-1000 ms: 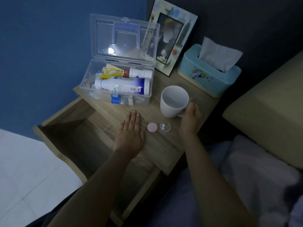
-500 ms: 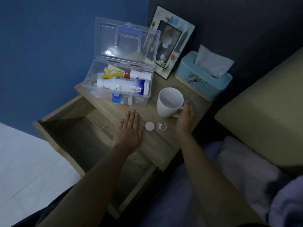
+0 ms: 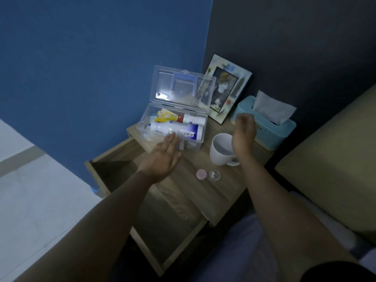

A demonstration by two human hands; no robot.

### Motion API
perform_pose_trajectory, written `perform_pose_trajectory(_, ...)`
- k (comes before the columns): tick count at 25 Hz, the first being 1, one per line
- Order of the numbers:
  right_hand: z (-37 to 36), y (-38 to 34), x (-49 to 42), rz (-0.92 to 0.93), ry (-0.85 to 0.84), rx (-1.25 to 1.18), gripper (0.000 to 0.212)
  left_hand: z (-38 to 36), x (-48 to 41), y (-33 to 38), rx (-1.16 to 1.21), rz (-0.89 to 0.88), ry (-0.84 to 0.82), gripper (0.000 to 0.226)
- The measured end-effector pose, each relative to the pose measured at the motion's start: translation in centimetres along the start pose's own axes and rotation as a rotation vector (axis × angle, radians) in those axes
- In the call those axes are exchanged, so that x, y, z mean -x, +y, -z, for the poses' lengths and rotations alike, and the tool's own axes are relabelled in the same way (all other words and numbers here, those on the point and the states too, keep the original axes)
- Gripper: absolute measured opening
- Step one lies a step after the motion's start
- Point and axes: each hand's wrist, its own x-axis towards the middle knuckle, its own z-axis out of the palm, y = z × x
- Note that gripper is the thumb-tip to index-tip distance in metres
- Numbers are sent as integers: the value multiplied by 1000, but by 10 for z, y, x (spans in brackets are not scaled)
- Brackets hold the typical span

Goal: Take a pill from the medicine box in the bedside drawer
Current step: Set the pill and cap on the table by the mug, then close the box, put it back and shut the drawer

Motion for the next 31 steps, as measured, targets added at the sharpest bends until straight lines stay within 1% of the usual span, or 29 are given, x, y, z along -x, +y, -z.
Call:
perform_pose_trajectory(2,-21,-12,-9,40,-92,30,10,13,-10,-16,-17,36,32,64)
perform_pose_trajectory(4,-43,-17,-21,31,-127,51,15,20,-20,-37,-12,89,65,65)
perform_pose_trajectory(5,-55,-16,-29,10,-136,85,20,20,-24,-47,9,126,75,65)
perform_pose_trajectory(7,-76,-14,-46,-60,-160,211,35,17,-34,-66,101,266,105,67)
perform_pose_trajectory(9,-90,-11,-64,-163,-224,311,53,14,-46,-77,257,426,135,70)
perform_pose_trajectory(10,-96,-9,-72,-195,-248,324,60,12,-52,-81,332,472,133,71)
perform_pose_trajectory(12,-110,-6,-90,-238,-253,304,67,7,-61,-88,392,481,115,71)
perform_pose_trajectory(15,-124,-4,-107,-276,-263,316,62,2,-61,-96,379,442,128,69)
perform_pose_trajectory(17,-125,-2,-108,-267,-252,279,60,1,-59,-97,400,438,160,67)
perform_pose_trajectory(21,-117,-16,-106,-229,-171,107,59,5,-58,-95,494,434,219,62)
perform_pose_trajectory(23,-110,-29,-105,-240,-203,115,60,7,-57,-95,600,458,225,60)
perform_pose_trajectory(24,-106,-33,-98,-186,-236,184,58,8,-56,-95,674,480,226,60)
perform_pose_trajectory(27,-89,-30,-69,114,-288,412,42,12,-57,-98,873,547,263,64)
perform_pose_trajectory(31,-71,-17,-26,319,-385,574,39,21,-62,-104,970,630,228,75)
